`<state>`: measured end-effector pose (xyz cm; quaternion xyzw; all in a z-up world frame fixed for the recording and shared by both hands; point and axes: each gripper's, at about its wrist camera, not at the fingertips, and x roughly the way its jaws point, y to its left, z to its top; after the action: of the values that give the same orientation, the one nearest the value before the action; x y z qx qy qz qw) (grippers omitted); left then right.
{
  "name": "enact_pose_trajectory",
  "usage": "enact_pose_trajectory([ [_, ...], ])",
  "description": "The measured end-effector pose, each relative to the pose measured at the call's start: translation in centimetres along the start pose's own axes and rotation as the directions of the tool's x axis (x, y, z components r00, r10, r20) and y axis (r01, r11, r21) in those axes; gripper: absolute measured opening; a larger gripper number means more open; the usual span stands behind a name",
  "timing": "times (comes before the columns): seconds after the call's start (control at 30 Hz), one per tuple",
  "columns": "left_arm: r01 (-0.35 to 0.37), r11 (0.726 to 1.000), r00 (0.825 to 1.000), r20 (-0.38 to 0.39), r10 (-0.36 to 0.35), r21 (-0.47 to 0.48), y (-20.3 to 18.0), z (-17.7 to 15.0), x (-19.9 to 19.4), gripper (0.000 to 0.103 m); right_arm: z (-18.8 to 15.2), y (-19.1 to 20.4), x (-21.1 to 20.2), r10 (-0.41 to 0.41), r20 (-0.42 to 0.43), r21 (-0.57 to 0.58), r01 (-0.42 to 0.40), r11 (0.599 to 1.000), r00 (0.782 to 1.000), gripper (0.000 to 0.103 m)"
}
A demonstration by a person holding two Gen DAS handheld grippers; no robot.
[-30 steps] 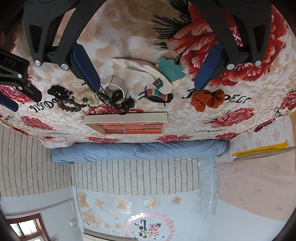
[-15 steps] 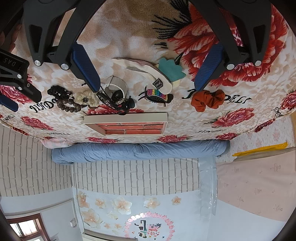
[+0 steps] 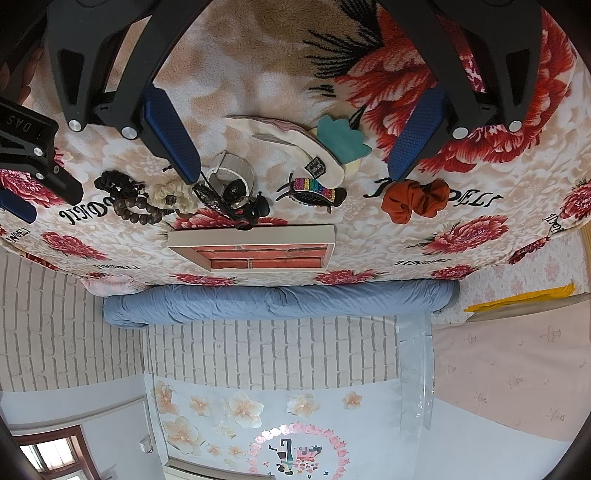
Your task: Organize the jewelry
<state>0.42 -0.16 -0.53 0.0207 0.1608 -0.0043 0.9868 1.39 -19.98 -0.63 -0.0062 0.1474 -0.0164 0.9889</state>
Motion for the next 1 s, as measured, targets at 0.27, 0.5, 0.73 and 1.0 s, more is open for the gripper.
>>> enact_pose_trajectory([
  [0.27,0.002,1.0,1.0,-0.003,-0.002,-0.004,0.0,-0.1,0.0,0.098,0.0,0.0,0.0,0.0,0.0,0.001,0.0,1.0,1.0,0.099],
  [0.5,0.007,1.0,1.0,-0.014,-0.007,-0.022,0.2,-0.5,0.1,0.098,0.0,-0.1,0.1,0.006,-0.001,0.002,-0.006,1.0,1.0,0.099],
  [0.73,0.019,1.0,0.999,-0.049,-0.021,-0.025,0.8,-0.1,0.1,0.098,-0.1,-0.2,1.2,0.039,-0.039,0.015,-0.038,0.999,0.999,0.099],
  [1.0,-0.025,0.997,0.988,-0.152,0.014,-0.068,4.0,1.6,2.5,0.098,1.3,-1.1,3.2,0.059,-0.139,0.012,-0.058,0.998,0.988,0.099],
])
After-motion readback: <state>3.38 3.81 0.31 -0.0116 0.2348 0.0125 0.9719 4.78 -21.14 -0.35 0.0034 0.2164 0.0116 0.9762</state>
